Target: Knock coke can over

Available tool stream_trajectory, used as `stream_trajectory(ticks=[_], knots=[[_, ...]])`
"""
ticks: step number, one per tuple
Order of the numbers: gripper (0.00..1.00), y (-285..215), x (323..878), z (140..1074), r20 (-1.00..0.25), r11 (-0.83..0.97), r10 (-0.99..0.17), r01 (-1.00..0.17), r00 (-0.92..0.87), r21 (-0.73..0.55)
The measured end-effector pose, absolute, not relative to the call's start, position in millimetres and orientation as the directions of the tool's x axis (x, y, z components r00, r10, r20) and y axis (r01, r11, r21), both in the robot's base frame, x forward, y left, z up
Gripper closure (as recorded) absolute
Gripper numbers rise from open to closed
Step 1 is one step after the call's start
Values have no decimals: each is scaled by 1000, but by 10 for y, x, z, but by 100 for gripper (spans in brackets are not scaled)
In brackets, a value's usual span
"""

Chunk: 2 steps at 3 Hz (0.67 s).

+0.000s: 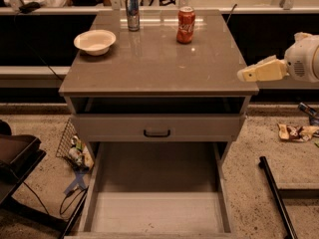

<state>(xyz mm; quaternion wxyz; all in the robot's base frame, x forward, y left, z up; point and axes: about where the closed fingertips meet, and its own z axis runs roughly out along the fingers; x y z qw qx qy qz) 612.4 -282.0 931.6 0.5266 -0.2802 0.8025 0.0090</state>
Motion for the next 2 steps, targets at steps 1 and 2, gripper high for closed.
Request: stream_trajectory(ticks=[1, 2], knots=[[0, -2819, 6124, 9316, -850, 843, -440, -459, -288, -281], [0, -2611, 6403, 9318, -884, 840, -402, -481, -238, -252]])
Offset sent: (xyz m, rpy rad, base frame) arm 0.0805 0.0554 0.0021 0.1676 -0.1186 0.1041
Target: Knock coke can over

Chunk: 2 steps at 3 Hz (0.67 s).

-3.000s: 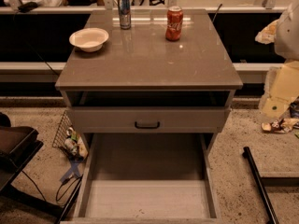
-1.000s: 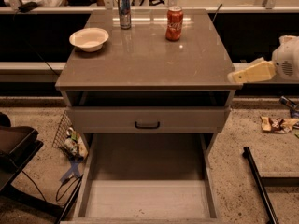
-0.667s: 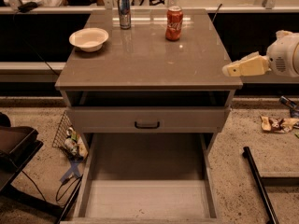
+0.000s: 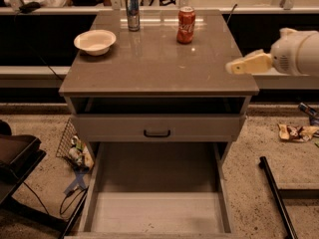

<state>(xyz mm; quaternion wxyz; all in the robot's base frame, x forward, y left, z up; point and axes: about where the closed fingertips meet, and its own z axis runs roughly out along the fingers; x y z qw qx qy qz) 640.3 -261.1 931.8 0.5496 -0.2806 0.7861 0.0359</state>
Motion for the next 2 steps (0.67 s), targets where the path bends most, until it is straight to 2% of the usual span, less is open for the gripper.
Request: stream_trajectory(ticks=[2], knots=[[0, -1940, 7555, 9412, -960, 804, -274, -562, -60, -194]])
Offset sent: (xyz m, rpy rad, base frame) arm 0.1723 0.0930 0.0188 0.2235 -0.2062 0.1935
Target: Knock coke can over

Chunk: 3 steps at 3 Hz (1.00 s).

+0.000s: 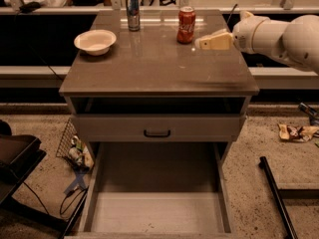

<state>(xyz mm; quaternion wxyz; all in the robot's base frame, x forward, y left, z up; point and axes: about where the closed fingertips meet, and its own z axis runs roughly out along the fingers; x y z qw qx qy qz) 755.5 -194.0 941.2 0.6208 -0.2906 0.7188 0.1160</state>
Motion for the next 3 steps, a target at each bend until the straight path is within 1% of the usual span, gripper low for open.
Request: stream_trajectory(ticks=[1, 3], knots=[[0, -1741, 8190, 9376, -974, 803, -223, -572, -30, -167], [0, -1373, 8946, 9107, -987, 803, -121, -595, -107, -34]])
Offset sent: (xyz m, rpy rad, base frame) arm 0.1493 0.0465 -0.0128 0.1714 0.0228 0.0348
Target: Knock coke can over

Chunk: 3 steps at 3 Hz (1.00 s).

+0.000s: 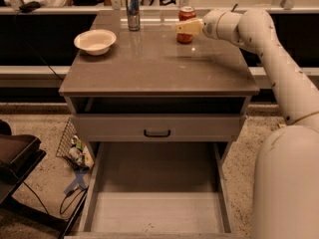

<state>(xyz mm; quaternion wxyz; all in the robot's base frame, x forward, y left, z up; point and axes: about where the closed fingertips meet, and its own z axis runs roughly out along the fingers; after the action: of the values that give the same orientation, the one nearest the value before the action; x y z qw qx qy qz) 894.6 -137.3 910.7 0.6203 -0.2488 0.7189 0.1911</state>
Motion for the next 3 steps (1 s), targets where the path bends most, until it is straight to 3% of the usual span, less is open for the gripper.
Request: stream_trajectory(ticks=[2, 3], knots=[[0, -1200, 9254, 8881, -989, 802, -51, -595, -138, 42], [15, -1113, 9325, 8826, -990, 798, -47, -601, -135, 44]])
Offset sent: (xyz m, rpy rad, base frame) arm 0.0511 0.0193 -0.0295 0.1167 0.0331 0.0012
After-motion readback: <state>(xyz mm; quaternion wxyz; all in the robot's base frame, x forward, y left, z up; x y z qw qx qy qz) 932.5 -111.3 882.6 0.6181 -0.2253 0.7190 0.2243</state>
